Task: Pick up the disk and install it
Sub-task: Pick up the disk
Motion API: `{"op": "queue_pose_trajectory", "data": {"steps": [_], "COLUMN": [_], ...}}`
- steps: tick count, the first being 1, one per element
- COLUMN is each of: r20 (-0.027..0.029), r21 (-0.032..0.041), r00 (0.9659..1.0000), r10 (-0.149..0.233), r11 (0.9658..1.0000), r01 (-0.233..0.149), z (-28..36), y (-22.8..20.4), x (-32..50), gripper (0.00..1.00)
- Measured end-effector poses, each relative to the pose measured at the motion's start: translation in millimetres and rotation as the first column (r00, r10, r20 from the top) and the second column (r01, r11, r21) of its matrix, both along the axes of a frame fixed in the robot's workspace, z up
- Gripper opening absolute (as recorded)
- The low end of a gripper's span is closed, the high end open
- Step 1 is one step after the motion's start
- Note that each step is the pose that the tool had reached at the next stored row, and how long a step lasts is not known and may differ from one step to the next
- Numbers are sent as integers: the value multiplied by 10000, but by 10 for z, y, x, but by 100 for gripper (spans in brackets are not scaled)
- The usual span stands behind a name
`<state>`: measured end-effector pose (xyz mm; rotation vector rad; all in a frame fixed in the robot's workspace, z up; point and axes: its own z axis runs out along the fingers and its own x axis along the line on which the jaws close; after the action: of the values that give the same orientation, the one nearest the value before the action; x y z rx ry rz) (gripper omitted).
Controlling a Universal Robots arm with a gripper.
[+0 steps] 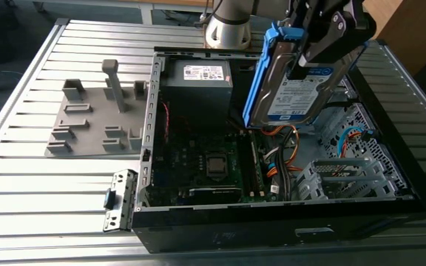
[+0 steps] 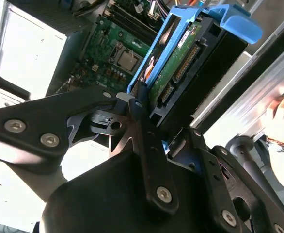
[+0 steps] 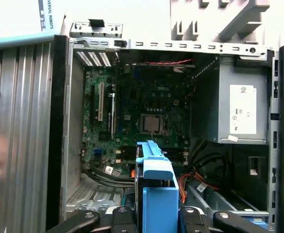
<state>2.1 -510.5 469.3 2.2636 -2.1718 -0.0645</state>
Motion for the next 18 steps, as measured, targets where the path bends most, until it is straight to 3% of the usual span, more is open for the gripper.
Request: {"op": "queue_pose_trajectory", "data": {"steps": [7,9,16,18], "r20": [0,0,-3,-4], "r21": [-2,29,423,507], "r00": [10000,10000,9999,9999], "r10": [-9,-23,-109,-123], "r11": [10000,10000,9990,9986], "r01": [9,23,109,123], "z": [-10,-14,-20,-22], "y": [-206,-244,-307,-338], "x": [1,2,1,1], "gripper": [36,36,36,36]}}
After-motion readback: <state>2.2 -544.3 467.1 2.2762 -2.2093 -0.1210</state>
